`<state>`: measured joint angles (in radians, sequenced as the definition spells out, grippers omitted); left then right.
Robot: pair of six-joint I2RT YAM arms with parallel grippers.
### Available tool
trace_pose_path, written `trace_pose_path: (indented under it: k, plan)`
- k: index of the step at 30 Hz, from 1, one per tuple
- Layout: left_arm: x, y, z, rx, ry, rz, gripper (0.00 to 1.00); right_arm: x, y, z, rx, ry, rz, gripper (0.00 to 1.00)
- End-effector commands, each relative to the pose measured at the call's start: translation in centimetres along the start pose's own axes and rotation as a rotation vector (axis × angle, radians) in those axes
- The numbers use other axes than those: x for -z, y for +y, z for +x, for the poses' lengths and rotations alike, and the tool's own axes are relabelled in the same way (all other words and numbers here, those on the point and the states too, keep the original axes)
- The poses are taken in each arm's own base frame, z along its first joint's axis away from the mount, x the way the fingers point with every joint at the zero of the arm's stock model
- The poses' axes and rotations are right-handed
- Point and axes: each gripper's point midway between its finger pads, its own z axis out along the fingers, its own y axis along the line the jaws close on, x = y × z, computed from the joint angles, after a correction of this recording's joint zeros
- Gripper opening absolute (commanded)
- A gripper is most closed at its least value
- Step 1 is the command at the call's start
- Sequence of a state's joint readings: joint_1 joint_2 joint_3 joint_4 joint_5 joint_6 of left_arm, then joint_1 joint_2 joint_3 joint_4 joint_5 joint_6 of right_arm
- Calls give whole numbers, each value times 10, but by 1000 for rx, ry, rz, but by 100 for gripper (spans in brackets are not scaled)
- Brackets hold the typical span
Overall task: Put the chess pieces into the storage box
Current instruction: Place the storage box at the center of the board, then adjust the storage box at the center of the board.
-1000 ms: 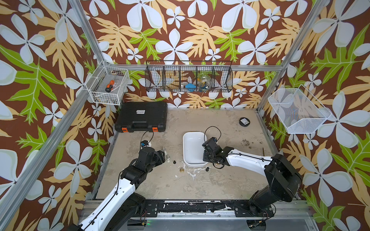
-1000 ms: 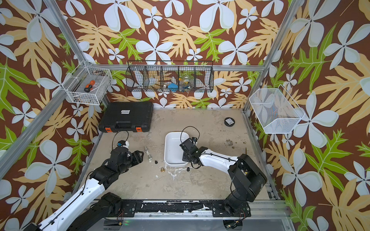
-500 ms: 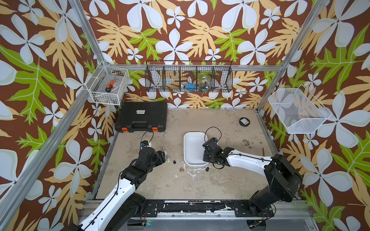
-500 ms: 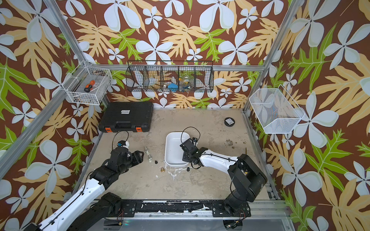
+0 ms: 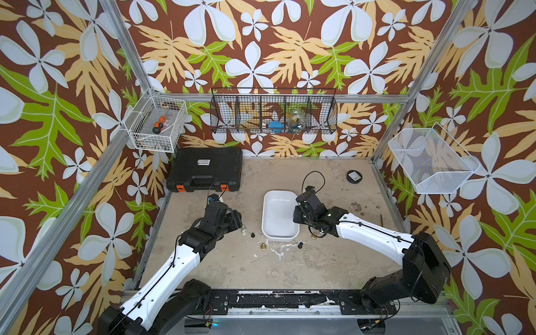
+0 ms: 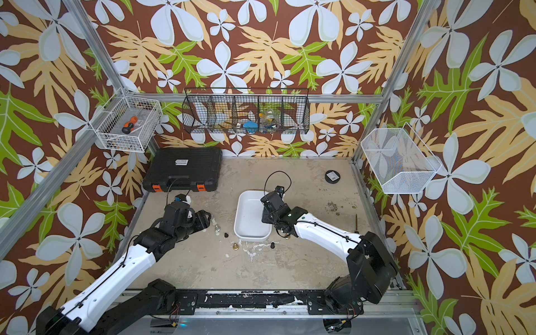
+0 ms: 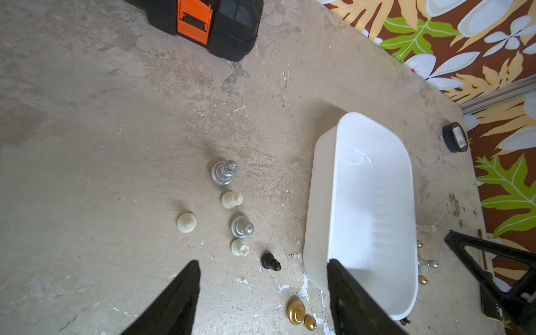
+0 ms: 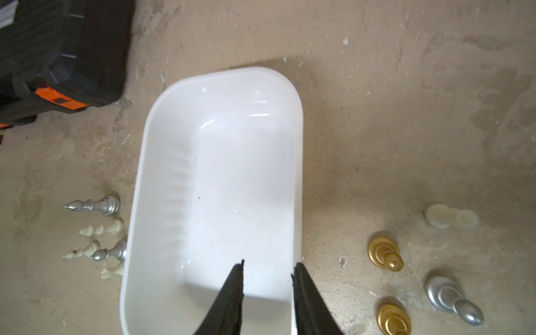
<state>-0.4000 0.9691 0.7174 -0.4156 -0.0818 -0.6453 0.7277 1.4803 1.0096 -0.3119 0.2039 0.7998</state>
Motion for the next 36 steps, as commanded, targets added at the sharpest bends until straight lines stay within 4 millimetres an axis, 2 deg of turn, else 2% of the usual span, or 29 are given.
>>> trace_pose_path:
  k: [1,4,7,10,14,19,23,29,36]
  plan:
    - [-8,-2,-3,-61,40,-38,69,10,-4,-11,76,-39,25,35]
    - [-14,-3,-7,-75,53,-63,69,8,-11,-8,75,-23,23,41]
    - [-14,-5,-10,-77,44,-63,69,-9,-27,4,22,55,-19,46]
    - [-15,-3,-8,-82,52,-70,69,-20,-28,6,66,85,-23,53]
    - [-18,1,-2,-88,68,-76,69,-39,-24,7,140,130,-8,53]
    - [-19,4,1,-90,66,-80,69,-63,-20,7,170,173,21,50]
    - [-17,5,-1,-97,54,-83,70,-75,-18,1,182,174,29,43]
    - [-15,7,-2,-103,42,-91,69,-84,-17,-7,199,168,41,25]
    - [-18,9,1,-96,47,-88,69,-85,-21,-9,184,161,64,24]
